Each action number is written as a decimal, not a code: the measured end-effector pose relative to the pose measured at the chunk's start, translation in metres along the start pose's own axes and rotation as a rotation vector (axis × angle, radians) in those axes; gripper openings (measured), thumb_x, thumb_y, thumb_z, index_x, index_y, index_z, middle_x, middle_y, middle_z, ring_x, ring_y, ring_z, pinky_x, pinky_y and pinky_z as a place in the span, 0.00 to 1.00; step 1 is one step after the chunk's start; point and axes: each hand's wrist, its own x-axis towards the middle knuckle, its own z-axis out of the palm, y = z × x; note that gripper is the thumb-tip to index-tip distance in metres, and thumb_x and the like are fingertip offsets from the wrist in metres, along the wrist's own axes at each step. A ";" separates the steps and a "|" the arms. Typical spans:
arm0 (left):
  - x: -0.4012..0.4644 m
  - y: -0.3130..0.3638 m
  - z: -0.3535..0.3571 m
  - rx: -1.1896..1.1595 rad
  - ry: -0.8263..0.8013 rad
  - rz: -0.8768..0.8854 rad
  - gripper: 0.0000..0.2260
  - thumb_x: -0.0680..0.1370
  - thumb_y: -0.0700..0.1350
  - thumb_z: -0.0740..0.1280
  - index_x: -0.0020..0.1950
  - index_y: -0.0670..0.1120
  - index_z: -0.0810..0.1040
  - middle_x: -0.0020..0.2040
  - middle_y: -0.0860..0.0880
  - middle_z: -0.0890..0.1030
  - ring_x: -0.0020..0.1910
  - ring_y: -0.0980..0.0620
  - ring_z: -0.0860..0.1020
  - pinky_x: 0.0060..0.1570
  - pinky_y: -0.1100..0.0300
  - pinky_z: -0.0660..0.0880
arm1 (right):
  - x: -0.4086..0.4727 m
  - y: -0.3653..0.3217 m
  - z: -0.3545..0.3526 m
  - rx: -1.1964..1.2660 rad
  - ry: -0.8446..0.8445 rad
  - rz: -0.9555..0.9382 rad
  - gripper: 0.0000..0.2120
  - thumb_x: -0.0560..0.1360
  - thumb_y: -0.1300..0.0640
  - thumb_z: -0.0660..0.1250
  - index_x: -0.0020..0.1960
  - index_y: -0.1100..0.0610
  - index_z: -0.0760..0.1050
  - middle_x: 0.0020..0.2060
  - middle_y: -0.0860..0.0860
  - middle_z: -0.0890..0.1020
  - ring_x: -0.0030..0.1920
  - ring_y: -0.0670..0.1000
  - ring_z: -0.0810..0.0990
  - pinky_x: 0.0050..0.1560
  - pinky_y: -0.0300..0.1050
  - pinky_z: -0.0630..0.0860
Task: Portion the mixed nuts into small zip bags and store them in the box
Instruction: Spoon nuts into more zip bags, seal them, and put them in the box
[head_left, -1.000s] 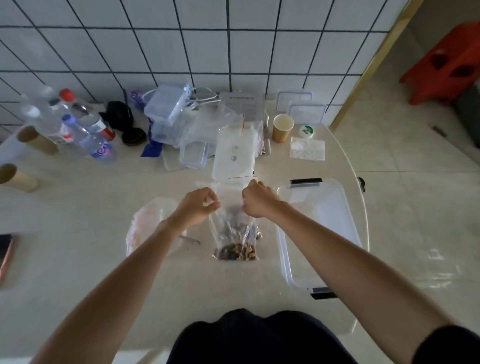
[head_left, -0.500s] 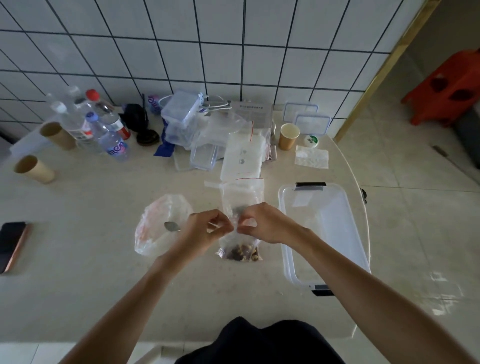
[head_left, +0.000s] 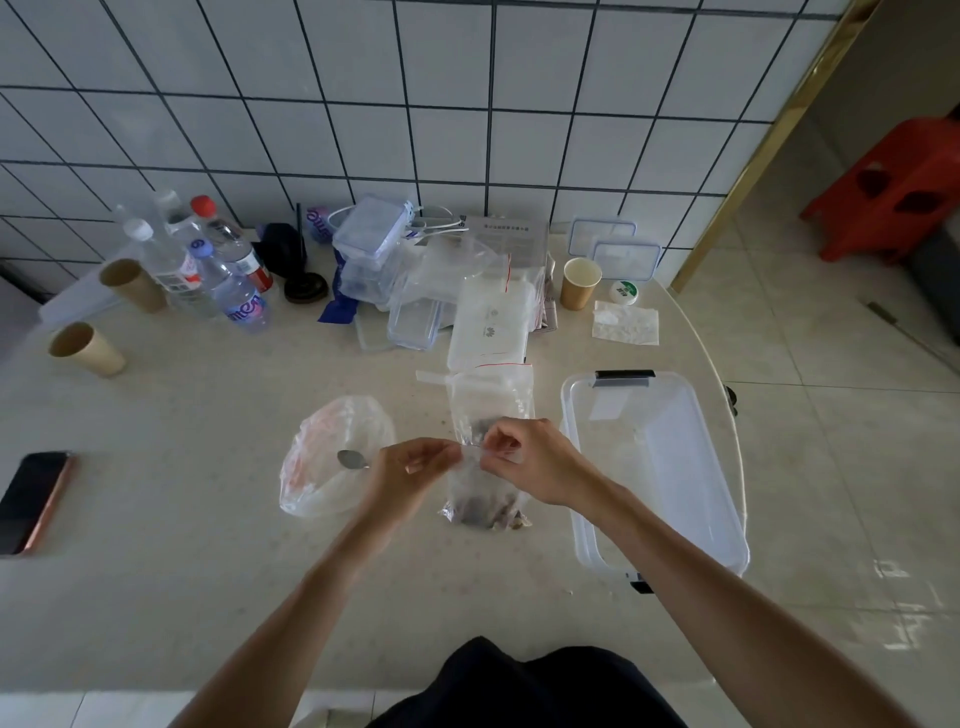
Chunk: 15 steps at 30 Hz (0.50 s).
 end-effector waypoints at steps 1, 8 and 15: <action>0.000 0.001 0.000 -0.001 0.000 0.002 0.02 0.78 0.45 0.76 0.48 0.50 0.88 0.43 0.54 0.89 0.43 0.65 0.84 0.45 0.74 0.75 | 0.001 -0.002 0.001 0.015 0.005 0.011 0.09 0.76 0.54 0.75 0.55 0.54 0.81 0.48 0.48 0.86 0.50 0.49 0.84 0.58 0.51 0.80; 0.001 0.001 -0.002 0.040 -0.030 0.018 0.04 0.77 0.44 0.77 0.50 0.47 0.89 0.46 0.55 0.89 0.46 0.63 0.85 0.46 0.73 0.75 | 0.015 -0.007 0.009 0.002 -0.049 0.091 0.07 0.76 0.56 0.74 0.46 0.61 0.85 0.41 0.56 0.86 0.44 0.55 0.84 0.49 0.51 0.79; 0.003 -0.002 -0.007 0.047 -0.048 0.013 0.02 0.77 0.43 0.77 0.49 0.47 0.89 0.43 0.53 0.89 0.43 0.63 0.85 0.45 0.74 0.75 | 0.015 -0.006 0.004 0.122 -0.044 0.083 0.05 0.75 0.60 0.77 0.46 0.62 0.86 0.42 0.56 0.87 0.42 0.52 0.84 0.49 0.45 0.79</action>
